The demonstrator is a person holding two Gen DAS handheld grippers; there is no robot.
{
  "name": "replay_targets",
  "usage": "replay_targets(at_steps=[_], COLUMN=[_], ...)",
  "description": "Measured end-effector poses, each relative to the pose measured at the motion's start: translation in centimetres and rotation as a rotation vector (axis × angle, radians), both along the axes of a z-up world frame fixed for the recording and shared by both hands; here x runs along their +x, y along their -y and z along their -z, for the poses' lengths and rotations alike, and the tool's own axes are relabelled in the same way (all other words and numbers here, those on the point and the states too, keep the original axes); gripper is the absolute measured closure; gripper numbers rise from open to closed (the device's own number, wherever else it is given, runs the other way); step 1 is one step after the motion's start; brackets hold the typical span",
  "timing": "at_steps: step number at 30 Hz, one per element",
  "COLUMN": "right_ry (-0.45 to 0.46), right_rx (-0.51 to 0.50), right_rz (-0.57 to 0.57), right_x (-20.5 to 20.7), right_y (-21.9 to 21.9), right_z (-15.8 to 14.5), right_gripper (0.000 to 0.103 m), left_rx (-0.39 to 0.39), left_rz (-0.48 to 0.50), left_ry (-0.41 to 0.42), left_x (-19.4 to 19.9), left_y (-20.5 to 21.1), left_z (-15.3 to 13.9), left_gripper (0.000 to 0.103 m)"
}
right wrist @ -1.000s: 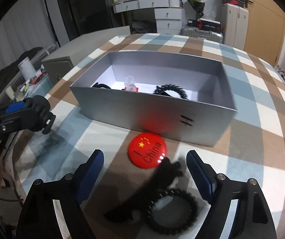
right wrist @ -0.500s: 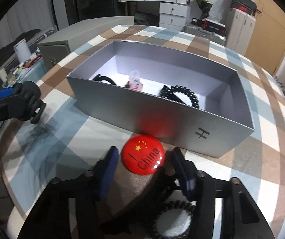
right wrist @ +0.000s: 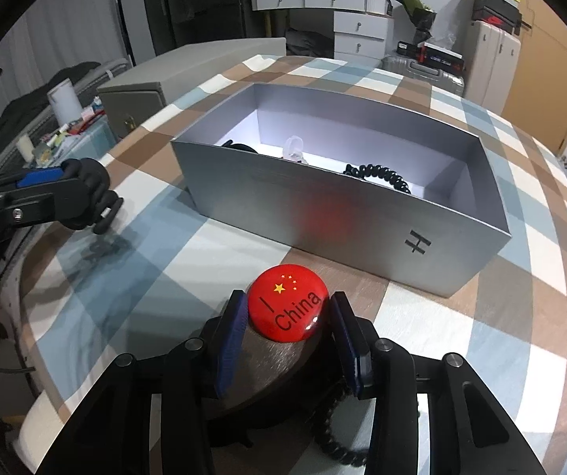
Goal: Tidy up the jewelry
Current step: 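Grasp the red 'China' badge with the right tool while the left tool holds the clip, then carry the claw clip and red badge into the box and open both tools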
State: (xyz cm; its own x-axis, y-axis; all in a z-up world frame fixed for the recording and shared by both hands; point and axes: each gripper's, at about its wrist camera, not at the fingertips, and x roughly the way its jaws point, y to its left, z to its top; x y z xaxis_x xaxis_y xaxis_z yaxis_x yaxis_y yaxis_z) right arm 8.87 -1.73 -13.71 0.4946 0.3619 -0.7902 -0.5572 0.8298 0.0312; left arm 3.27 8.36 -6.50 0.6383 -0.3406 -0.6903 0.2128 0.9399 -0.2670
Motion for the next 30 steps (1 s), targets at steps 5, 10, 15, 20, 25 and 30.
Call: replay_targets(at_steps=[5,10,15,20,25,30], right_ry=[0.012,0.044,0.080,0.118,0.140,0.160], right_rx=[0.074,0.157,0.249,0.317,0.383,0.421], right_rz=[-0.014,-0.026,-0.020,-0.016,0.005,0.028], right_x=[-0.7,-1.4,-1.7,-2.3,-2.2,-1.3], right_y=[0.5,1.0,2.2,3.5,5.3,6.6], right_z=[-0.8,-1.7,-2.9,-4.4,-6.0,-7.7], right_gripper=[0.062,0.062,0.062,0.062,0.061,0.061], left_rx=[0.010,0.016,0.038,0.040,0.052,0.026], left_rz=[-0.013,-0.020,-0.024,-0.029,-0.020,-0.016], left_ry=[-0.002,-0.008,-0.002,0.013,0.039,0.066], left_x=[-0.1,-0.3,-0.4,-0.2,0.8,2.4], left_y=[0.1,0.4,1.0,1.7,2.8,3.7], left_z=[-0.1,-0.2,-0.6,-1.4,-2.0,-2.6], left_gripper=[0.064,0.064,0.064,0.064,0.064,0.064])
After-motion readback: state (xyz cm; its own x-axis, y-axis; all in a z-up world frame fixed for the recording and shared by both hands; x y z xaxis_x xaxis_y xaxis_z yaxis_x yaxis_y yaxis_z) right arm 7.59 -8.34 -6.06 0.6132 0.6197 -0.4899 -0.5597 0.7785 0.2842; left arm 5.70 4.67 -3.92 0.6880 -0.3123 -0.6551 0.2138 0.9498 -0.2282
